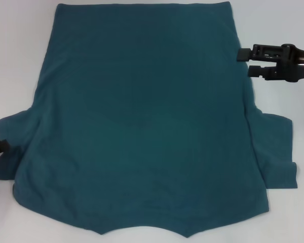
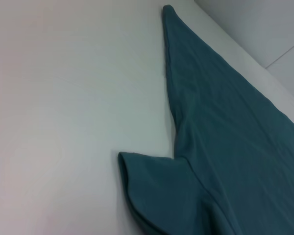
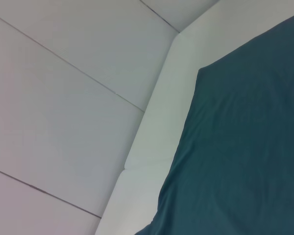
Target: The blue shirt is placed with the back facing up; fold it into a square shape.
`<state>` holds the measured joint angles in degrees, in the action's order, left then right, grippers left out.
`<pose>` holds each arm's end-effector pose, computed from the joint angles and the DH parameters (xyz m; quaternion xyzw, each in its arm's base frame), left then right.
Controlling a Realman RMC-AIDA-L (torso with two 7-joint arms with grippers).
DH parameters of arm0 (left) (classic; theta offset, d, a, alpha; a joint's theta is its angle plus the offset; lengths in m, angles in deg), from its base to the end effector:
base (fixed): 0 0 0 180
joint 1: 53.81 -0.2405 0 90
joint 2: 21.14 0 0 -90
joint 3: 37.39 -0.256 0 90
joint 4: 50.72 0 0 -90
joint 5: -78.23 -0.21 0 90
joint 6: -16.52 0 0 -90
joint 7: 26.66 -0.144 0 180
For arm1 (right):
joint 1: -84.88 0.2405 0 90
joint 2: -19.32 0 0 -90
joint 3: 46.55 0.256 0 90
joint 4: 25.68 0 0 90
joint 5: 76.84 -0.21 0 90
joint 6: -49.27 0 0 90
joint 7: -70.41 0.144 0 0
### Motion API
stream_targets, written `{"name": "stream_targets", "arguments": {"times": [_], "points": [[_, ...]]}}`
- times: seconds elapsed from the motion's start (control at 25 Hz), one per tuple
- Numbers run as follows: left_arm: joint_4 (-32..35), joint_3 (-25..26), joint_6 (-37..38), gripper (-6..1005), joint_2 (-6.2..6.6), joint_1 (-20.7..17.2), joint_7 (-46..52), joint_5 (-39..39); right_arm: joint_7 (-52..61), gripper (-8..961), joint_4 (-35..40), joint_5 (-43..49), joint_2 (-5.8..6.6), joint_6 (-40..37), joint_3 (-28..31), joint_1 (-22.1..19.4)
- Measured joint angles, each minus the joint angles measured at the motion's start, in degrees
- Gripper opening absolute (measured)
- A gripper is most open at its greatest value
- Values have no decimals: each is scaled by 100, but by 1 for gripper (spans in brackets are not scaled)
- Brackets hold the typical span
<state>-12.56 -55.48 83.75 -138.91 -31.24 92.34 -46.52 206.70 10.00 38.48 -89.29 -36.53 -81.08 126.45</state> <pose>-0.3940 0.3113 0.0602 -0.6397 -0.6439 -0.2625 0.3275 0.2313 0.4077 0.0819 -0.7668 0.5674 0.2873 0.0871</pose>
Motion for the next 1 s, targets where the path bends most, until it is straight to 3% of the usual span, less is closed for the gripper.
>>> {"name": "stream_targets", "arguments": {"times": [0.24, 0.6, 1.0], "points": [[2, -2, -15, 15, 0, 1, 1, -143, 1, 916, 0, -6, -2, -21, 35, 0], [243, -94, 59, 14, 33, -1, 37, -163, 3, 915, 0, -12, -2, -79, 34, -3], [988, -232, 381, 11, 300, 230, 646, -1049, 2, 915, 0, -12, -2, -83, 33, -8]]}}
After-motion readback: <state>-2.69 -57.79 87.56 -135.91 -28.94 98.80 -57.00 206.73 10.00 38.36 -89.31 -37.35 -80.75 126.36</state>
